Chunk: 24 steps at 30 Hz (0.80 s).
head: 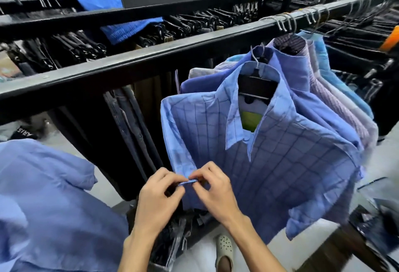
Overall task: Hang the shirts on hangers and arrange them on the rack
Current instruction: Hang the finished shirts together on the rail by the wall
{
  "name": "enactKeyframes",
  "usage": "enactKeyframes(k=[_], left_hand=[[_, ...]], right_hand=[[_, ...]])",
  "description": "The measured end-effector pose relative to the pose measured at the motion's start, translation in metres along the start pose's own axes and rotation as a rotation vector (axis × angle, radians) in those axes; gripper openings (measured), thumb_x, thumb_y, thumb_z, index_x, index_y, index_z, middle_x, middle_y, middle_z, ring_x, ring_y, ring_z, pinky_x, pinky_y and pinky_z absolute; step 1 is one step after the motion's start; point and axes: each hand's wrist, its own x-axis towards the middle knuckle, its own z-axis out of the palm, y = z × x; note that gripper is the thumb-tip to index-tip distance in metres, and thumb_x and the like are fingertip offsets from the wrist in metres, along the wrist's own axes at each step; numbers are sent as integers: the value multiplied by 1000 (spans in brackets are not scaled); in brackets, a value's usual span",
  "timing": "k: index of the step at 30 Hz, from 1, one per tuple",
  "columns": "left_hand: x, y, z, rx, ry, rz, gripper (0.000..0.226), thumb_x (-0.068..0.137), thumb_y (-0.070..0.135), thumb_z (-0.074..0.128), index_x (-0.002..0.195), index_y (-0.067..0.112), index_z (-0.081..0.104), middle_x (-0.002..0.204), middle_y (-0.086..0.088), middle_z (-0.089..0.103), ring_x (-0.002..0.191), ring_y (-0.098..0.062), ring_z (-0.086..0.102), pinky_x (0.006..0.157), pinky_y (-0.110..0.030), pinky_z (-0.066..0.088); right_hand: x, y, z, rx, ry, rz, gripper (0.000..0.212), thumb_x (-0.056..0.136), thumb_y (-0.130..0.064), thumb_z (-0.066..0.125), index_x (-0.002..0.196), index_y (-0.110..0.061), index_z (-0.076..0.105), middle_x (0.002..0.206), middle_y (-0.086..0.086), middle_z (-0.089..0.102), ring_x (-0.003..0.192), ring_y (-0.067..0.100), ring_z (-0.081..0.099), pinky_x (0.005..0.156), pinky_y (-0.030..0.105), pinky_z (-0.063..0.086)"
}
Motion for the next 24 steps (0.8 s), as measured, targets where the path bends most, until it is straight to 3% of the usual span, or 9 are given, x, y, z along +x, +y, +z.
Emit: enactKeyframes(k=[3, 7, 12, 16, 19, 24], left_hand=[[-18, 8, 2, -42, 123, -62, 36, 68, -14, 80, 77, 20, 73, 74, 12, 52, 69, -6, 56, 65, -10, 40], [-45, 19, 9, -72, 215, -99, 44, 64, -25, 72, 74, 17, 64, 74, 6, 53, 65, -9, 49, 60, -12, 38], [-54, 33, -1, -152, 300, -141, 37, 74, -2, 60, 80, 34, 51, 75, 5, 52, 61, -9, 47, 58, -13, 37], [-44, 40, -24, -203, 426, -236, 33, 78, 5, 54, 82, 37, 50, 76, 14, 55, 62, -4, 46, 62, -12, 37], [-33, 34, -38, -218, 457, -302, 38, 84, -6, 57, 82, 31, 51, 78, 8, 55, 66, -7, 47, 63, -12, 38], [-28, 24, -44, -271, 457, -420, 38, 87, -9, 52, 82, 29, 54, 75, -5, 49, 62, -5, 43, 59, -13, 37]], right_hand=[[-12, -7, 0, -61, 22, -76, 7, 88, -19, 68, 93, -21, 72, 89, -10, 62, 85, 11, 58, 77, 33, 50], [-23, -16, 5, -108, -13, -131, 17, 81, -10, 70, 95, -19, 69, 92, -13, 64, 93, 13, 57, 82, 35, 48], [-23, -26, 14, -79, -138, -23, 27, 81, -29, 58, 102, -17, 70, 101, -4, 64, 104, 9, 52, 91, 24, 42], [-27, -22, 20, -35, -178, 35, 18, 84, -11, 70, 99, -20, 67, 93, -8, 66, 91, 10, 58, 84, 29, 47], [-33, -19, 19, 64, -81, 117, 20, 82, -6, 74, 93, -20, 65, 88, -11, 65, 83, 0, 59, 76, 16, 45], [-39, -19, 10, 99, -203, 39, 17, 85, -21, 80, 92, -19, 64, 88, -9, 57, 81, 2, 54, 75, 20, 44]])
